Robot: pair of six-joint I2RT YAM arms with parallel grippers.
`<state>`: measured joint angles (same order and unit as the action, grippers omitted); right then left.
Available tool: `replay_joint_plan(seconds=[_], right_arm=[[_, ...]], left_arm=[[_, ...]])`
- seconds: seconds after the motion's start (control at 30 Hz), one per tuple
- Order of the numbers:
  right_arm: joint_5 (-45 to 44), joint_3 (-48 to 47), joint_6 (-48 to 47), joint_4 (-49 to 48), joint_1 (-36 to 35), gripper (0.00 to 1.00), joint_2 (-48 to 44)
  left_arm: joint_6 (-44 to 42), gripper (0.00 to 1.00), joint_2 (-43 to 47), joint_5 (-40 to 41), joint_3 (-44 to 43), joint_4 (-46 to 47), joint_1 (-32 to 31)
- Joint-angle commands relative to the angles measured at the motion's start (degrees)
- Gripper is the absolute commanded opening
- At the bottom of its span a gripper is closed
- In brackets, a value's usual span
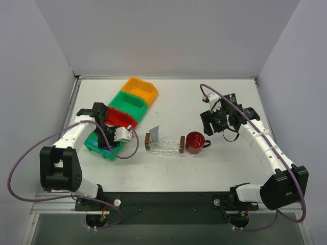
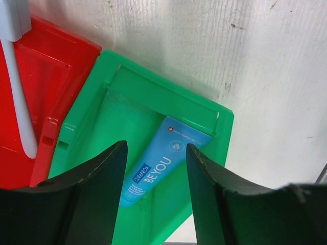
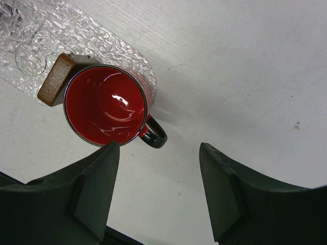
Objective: Prepare toiletry sets of a toothbrush and toothpaste on the tray
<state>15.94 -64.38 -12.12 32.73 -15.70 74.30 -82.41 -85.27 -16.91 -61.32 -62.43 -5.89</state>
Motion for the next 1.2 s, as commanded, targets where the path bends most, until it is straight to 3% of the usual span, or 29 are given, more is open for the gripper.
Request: replay_joint_plan(seconds=[0.0, 0.3, 1.17], right_arm=[[0.6, 0.3, -0.6, 0.7, 0.5, 0.59, 0.1], [0.6, 0.3, -0.8, 0.7, 0.4, 0.59, 0.2], [0.2, 0.3, -1.2, 0.6, 0.4, 0.58, 1.1]], left_arm=[[-5.0, 0.59, -1.2, -2.7, 0.1, 1.2, 0.4], [-8.3, 0.6, -3.8, -0.1, 0.1, 1.9, 0.4], [-18.0, 0.61, -10.7, 2.8, -8.5, -9.1, 0.4]])
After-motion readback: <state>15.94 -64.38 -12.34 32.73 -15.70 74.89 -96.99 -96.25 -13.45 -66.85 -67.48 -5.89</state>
